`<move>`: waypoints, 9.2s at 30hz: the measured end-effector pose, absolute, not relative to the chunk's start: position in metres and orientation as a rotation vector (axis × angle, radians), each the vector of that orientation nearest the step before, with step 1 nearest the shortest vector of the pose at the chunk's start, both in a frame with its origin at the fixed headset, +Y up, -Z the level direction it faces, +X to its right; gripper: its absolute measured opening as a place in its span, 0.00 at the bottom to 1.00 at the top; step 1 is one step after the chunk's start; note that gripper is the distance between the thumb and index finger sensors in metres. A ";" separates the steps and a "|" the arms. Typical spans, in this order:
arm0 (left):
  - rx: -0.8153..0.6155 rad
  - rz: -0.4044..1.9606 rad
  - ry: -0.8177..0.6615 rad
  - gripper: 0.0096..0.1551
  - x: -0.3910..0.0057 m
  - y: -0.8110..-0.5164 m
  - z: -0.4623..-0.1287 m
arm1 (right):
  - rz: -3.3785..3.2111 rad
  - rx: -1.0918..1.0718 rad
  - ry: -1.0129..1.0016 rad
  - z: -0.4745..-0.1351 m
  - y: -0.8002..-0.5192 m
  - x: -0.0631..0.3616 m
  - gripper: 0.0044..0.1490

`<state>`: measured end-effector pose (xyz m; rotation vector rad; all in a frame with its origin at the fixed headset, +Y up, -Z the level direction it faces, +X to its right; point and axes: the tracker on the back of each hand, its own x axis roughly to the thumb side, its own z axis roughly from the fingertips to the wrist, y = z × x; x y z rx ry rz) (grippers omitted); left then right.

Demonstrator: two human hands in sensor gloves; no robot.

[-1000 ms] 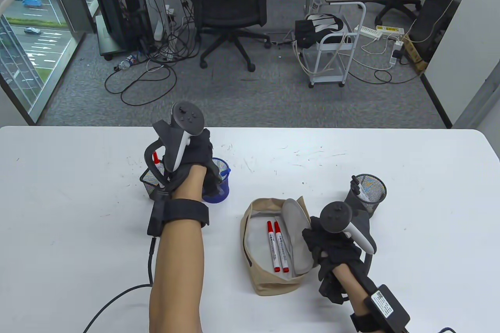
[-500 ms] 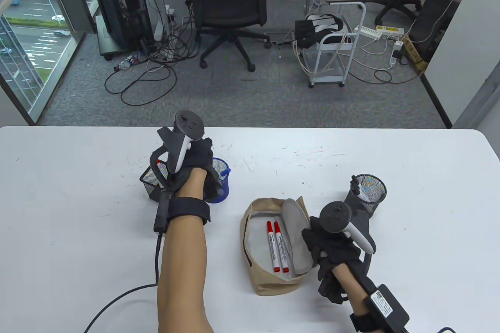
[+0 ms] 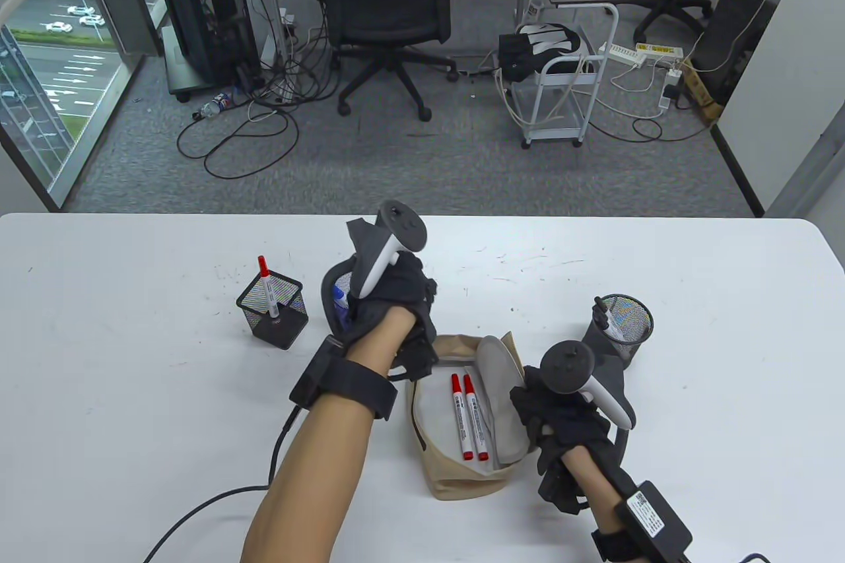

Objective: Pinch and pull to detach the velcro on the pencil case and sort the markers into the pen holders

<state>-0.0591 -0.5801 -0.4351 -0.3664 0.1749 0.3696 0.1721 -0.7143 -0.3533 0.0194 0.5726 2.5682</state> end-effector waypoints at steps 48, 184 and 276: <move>-0.316 0.598 0.045 0.29 -0.037 -0.636 -0.429 | 2.543 0.015 0.590 -0.354 -0.716 0.175 0.37; 0.064 0.720 0.439 0.29 -0.241 -0.572 -0.435 | 2.528 0.038 0.600 -0.356 -0.721 0.175 0.37; -0.258 0.042 -0.004 0.51 -0.154 -0.769 -0.310 | 2.974 -0.144 0.547 -0.301 -0.778 0.240 0.50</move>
